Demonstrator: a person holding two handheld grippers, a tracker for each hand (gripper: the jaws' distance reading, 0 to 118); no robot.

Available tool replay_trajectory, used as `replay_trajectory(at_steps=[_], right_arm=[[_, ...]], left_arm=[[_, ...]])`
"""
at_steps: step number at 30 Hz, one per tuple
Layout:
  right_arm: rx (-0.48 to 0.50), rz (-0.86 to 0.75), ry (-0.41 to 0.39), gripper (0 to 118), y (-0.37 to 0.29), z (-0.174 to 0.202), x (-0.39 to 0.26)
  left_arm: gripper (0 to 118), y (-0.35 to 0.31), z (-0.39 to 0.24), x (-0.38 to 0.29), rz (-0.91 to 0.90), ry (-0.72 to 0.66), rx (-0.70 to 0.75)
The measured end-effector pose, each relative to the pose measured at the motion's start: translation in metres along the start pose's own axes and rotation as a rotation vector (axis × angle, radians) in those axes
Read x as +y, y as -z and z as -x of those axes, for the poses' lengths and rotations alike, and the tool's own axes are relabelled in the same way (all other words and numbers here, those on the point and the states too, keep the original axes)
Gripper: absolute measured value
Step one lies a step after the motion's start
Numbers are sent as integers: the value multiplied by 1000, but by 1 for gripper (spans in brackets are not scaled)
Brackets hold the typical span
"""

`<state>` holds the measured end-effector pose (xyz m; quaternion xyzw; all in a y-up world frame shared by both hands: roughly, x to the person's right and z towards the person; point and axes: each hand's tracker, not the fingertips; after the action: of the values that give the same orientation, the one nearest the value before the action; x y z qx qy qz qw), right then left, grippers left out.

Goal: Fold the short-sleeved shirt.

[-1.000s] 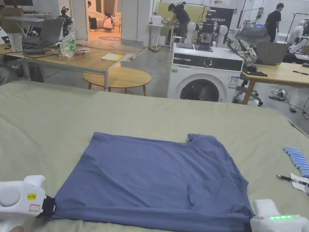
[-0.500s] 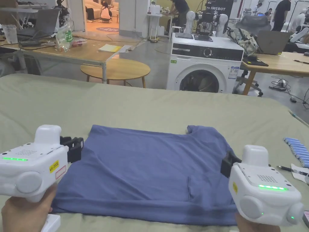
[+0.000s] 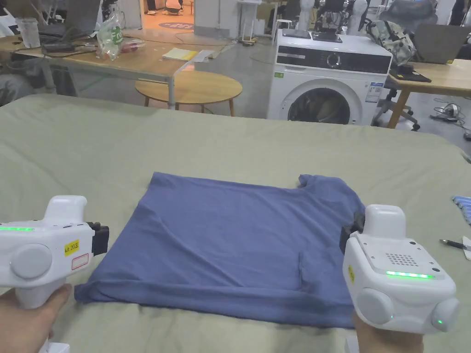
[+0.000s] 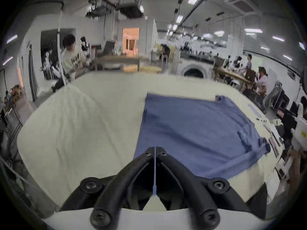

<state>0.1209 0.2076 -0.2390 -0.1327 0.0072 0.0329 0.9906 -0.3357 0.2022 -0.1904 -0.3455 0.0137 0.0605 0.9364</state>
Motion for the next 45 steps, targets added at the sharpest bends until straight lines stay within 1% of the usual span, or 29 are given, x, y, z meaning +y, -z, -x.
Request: replay_trajectory(at_steps=[2, 4, 5, 7, 8, 9, 11, 14, 15, 16, 17, 18, 19, 20, 21, 22, 23, 24, 25, 28, 30, 32, 33, 34, 35, 36, 38, 41, 45], right_arm=[[6, 27, -12, 0, 5, 3, -5], [17, 50, -11, 0, 7, 4, -9], [17, 58, -12, 0, 8, 5, -11], [19, 74, -15, 0, 10, 5, -15], [21, 81, -17, 0, 10, 5, -17], [18, 89, -21, 0, 10, 5, -17], [19, 98, -22, 0, 9, 2, -18], [7, 122, -30, 0, 10, -3, -22], [5, 134, -30, 0, 11, -5, -22], [4, 152, -31, 0, 11, -8, -22], [2, 176, -34, 0, 12, -11, -23], [-3, 205, -37, 0, 12, -14, -23], [-6, 231, -40, 0, 12, -18, -24], [-6, 252, -40, 0, 13, -23, -25], [-14, 280, -44, 0, 13, -28, -27], [-25, 329, -60, 7, 12, -33, -27], [-29, 369, -62, 32, 13, -39, -30], [-30, 399, -61, 51, 14, -47, -33], [-38, 451, -58, 57, 17, -54, -38], [-63, 551, -79, 56, 23, -75, -55], [-34, 639, -79, 55, 30, -86, -70], [-11, 685, -47, 52, 36, -92, -84], [25, 696, -30, 49, 39, -93, -90], [42, 712, -29, 33, 39, -93, -94], [37, 689, -24, 8, 38, -91, -95], [39, 672, -19, 3, 38, -89, -94], [40, 675, -34, 0, 38, -88, -90], [75, 620, 31, 0, 34, -96, -73], [86, 542, 26, 0, 34, -96, -37]], left_arm=[[0, 8, 15, -3, 87, -37, 18], [2, 16, 26, -5, 161, -84, -8], [19, 19, 32, -7, 185, -114, -32], [35, 27, 40, -11, 258, -184, -75], [47, 32, 43, -12, 292, -190, -59], [50, 37, 44, -15, 318, -178, -26], [50, 46, 42, -19, 355, -164, 15], [50, 67, 43, -29, 456, -189, 1], [50, 73, 39, -34, 482, -169, 12], [50, 72, 34, -35, 436, -130, 32], [46, 69, 28, -34, 407, -104, 49], [38, 69, 22, -33, 419, -77, 67], [24, 66, 19, -33, 406, -40, 65], [6, 65, 17, -33, 400, -37, 45], [2, 64, 16, -32, 397, -47, 42], [2, 64, 14, -32, 393, -49, 30], [2, 63, 16, -34, 400, -32, 34], [2, 62, 16, -34, 398, -23, 32], [2, 61, 17, -34, 396, -26, 31], [1, 57, 19, -36, 384, -37, 23], [1, 55, 18, -37, 378, -37, 22], [1, 55, 20, -38, 372, -38, 23], [1, 54, 20, -38, 368, -39, 23], [1, 53, 20, -39, 358, -41, 23], [1, 53, 22, -39, 356, -46, 21], [1, 51, 23, -39, 346, -52, 20], [1, 46, 23, -37, 331, -58, 14], [0, 34, 20, -24, 263, -55, -19], [0, 26, 17, 10, 175, -66, -51]])
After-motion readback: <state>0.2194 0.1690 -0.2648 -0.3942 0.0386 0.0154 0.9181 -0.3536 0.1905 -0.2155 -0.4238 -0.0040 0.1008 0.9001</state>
